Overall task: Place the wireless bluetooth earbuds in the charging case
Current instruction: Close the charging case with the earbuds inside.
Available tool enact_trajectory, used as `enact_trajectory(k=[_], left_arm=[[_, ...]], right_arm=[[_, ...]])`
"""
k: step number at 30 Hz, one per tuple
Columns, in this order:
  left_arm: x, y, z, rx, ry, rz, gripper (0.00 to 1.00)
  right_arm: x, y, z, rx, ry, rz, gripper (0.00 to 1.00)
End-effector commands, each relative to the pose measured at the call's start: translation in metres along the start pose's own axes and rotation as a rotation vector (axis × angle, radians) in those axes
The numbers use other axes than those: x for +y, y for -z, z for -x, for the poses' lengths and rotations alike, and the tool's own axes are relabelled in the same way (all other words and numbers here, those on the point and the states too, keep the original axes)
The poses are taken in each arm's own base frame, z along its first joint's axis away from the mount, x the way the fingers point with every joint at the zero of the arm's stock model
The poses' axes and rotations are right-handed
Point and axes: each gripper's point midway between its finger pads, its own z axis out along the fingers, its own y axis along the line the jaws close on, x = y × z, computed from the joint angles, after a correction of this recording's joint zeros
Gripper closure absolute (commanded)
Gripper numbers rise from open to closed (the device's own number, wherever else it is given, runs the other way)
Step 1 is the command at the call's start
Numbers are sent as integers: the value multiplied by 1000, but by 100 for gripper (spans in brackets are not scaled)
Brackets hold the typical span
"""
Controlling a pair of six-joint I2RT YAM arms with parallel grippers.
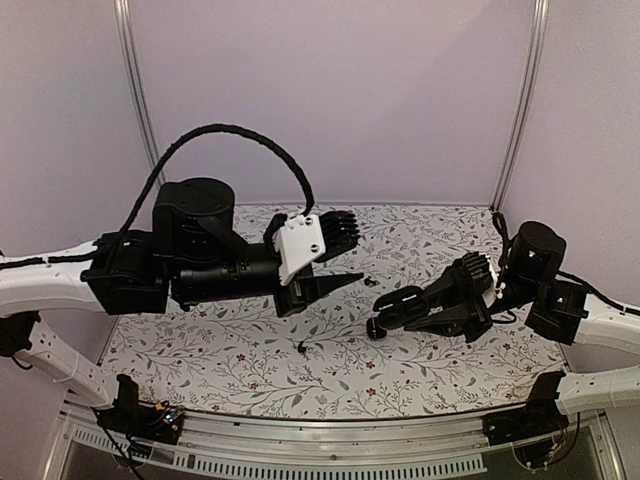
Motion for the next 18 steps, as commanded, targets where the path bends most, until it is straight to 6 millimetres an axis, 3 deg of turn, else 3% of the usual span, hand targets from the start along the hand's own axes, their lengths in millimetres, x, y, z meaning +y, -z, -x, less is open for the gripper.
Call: enact_trajectory(k=[1, 18], left_arm=[[2, -13, -1, 16, 1, -1, 56], [-35, -37, 3, 22, -51, -134, 56]], right_arm=[[2, -2, 9, 1, 33, 19, 96], [1, -3, 12, -19, 6, 25, 98]])
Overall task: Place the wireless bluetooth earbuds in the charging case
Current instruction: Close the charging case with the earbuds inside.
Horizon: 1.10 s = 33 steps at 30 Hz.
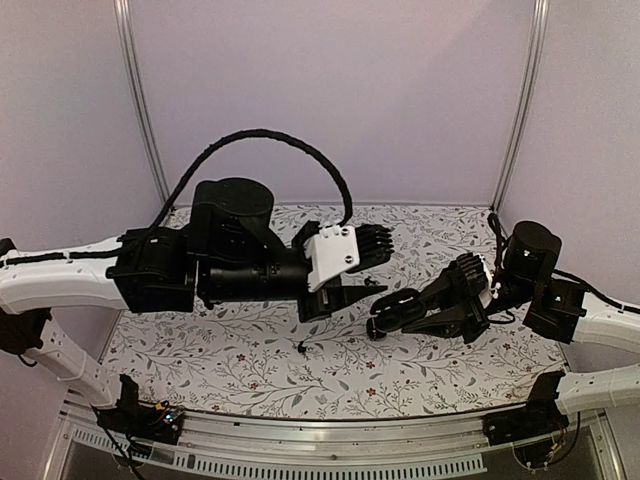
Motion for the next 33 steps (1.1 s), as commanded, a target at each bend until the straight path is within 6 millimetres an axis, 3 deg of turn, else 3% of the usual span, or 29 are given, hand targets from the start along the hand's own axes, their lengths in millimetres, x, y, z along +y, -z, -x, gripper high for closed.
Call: enact_trajectory(k=[1, 8, 19, 30, 33], left_arm=[[-10, -9, 0, 18, -24, -34, 56], [0, -10, -4, 43, -26, 20, 56], [-20, -2, 6, 15, -111, -32, 56], [-41, -27, -30, 202, -246, 22, 59], [-34, -26, -32, 216, -237, 64, 57]], right_arm=[[1, 0, 17, -37, 29, 8, 98], [3, 0, 18, -43, 27, 21, 98], [-17, -5, 19, -53, -118, -56, 100], [-35, -9, 20, -82, -318, -78, 100], [-40, -7, 20, -84, -342, -106, 100]])
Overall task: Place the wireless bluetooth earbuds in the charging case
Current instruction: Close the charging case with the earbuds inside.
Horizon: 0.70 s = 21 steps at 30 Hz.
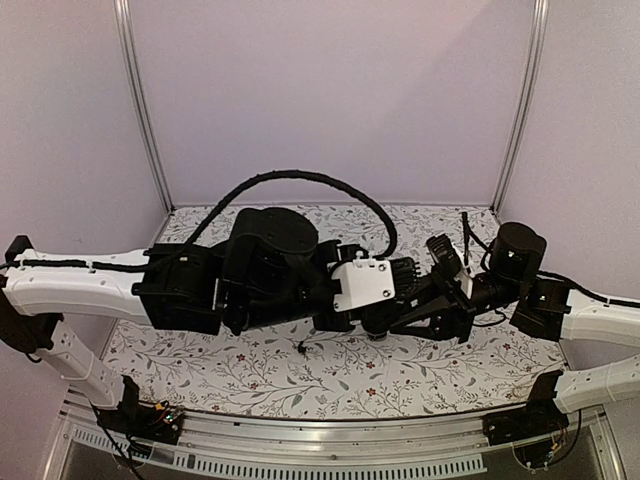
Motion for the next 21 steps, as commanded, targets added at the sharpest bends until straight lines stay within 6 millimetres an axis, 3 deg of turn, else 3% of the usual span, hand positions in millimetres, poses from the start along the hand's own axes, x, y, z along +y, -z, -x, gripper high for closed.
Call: enact_trajectory(k=[1, 7, 10, 16, 21], left_arm=[[-21, -1, -6, 45, -48, -23, 54], [37, 28, -12, 19, 23, 139, 31], [52, 52, -8, -31, 54, 168, 19], [25, 80, -2, -188, 122, 16, 1], [7, 50, -14, -109, 113, -21, 0]], right_arm=[[-17, 5, 39, -103, 10, -95, 100], [-29, 7, 31, -100, -14, -160, 100], [-30, 7, 34, -105, 7, -168, 100], [-38, 8, 38, -103, 34, -217, 100], [-45, 5, 37, -119, 1, -220, 100]])
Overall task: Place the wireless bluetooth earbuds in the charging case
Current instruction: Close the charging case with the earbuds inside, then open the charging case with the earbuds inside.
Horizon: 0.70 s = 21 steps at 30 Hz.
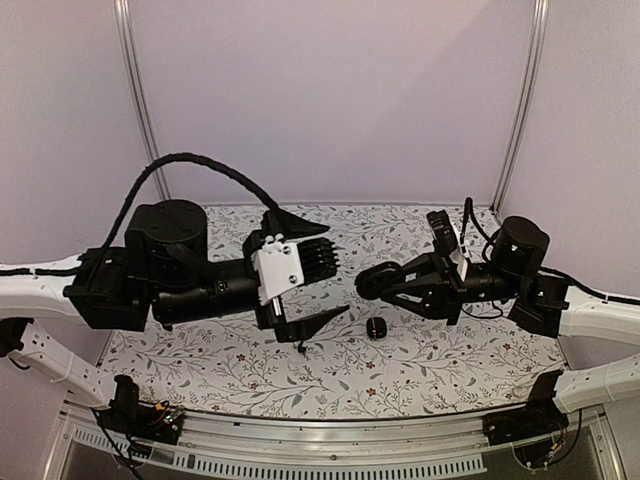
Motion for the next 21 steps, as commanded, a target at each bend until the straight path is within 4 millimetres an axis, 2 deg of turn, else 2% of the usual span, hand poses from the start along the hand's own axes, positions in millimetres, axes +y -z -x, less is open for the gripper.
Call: enact_trajectory(k=[1, 7, 14, 18, 21], left_arm=[[-26, -32, -16, 58, 3, -72, 0], [-23, -51, -24, 84, 40, -82, 6], [-22, -67, -39, 154, 18, -76, 24], [-23, -74, -45, 187, -5, -68, 28], [-22, -76, -45, 190, -12, -63, 37]], right_arm=[[-8, -4, 17, -52, 10, -25, 100], [-9, -6, 24, -75, -2, -19, 100], [-15, -10, 20, -71, -52, -29, 100], [-18, -15, 18, -66, -89, -19, 100], [-19, -17, 15, -57, -102, -13, 100]])
